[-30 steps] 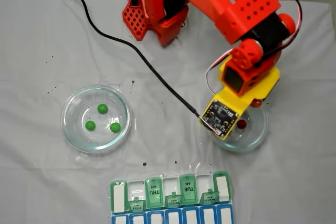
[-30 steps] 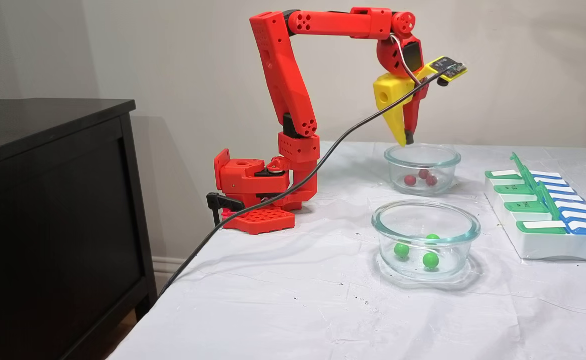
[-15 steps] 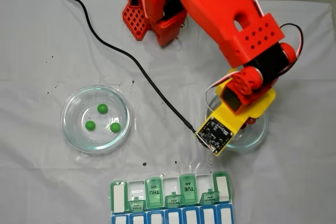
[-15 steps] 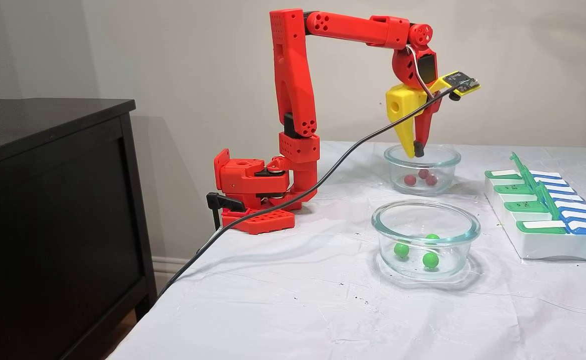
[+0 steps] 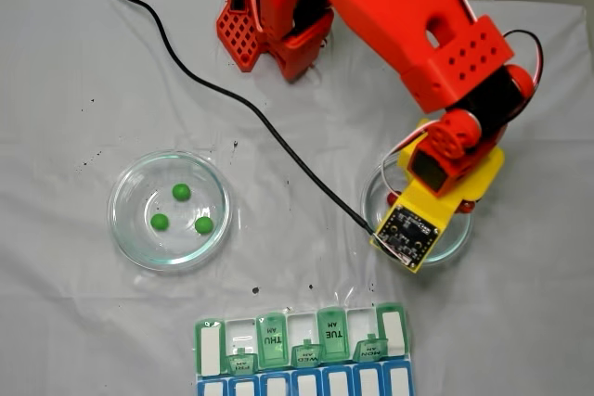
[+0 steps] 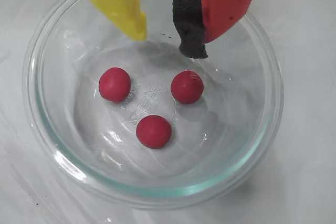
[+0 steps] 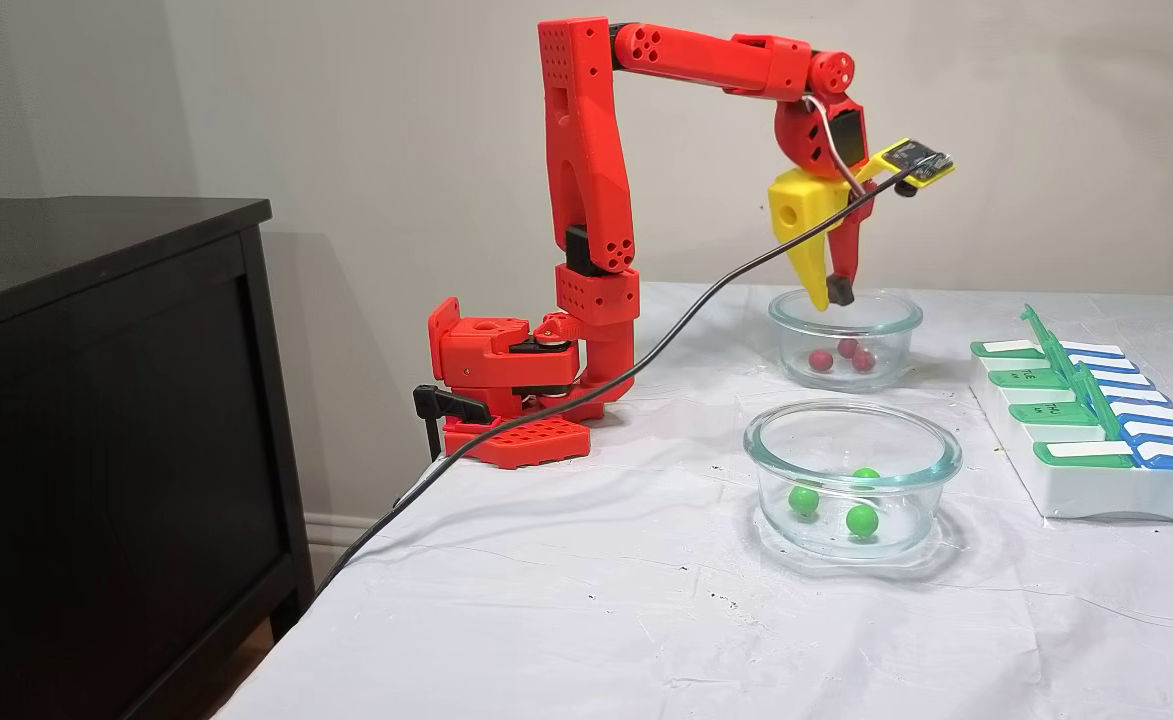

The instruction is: Sort medicines into box.

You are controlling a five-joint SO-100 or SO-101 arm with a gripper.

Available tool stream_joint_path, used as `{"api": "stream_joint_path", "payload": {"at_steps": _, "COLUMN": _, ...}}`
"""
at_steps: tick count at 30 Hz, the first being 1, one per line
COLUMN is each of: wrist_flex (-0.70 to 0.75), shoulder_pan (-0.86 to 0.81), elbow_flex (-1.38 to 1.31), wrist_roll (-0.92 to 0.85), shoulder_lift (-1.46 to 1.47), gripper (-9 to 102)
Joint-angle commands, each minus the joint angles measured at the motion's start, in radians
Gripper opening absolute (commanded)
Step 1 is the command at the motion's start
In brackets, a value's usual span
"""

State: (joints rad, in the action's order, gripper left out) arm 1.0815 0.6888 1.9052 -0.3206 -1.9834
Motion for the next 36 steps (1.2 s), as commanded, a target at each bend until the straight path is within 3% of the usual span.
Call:
{"api": "stream_joint_path", "payload": {"at_steps": 1, "wrist_flex": -0.034, "shoulder_pan": 0.006, "elbow_flex": -0.032, "wrist_roll": -0.011, "shoulder_lift": -0.029, "gripper": 14}}
{"api": "stream_joint_path", "payload": {"at_steps": 36, "wrist_flex": -0.13, "shoulder_pan": -0.015, "elbow_flex": -0.058, "wrist_roll": 0.014, "shoulder_lift": 0.133, "gripper": 17}}
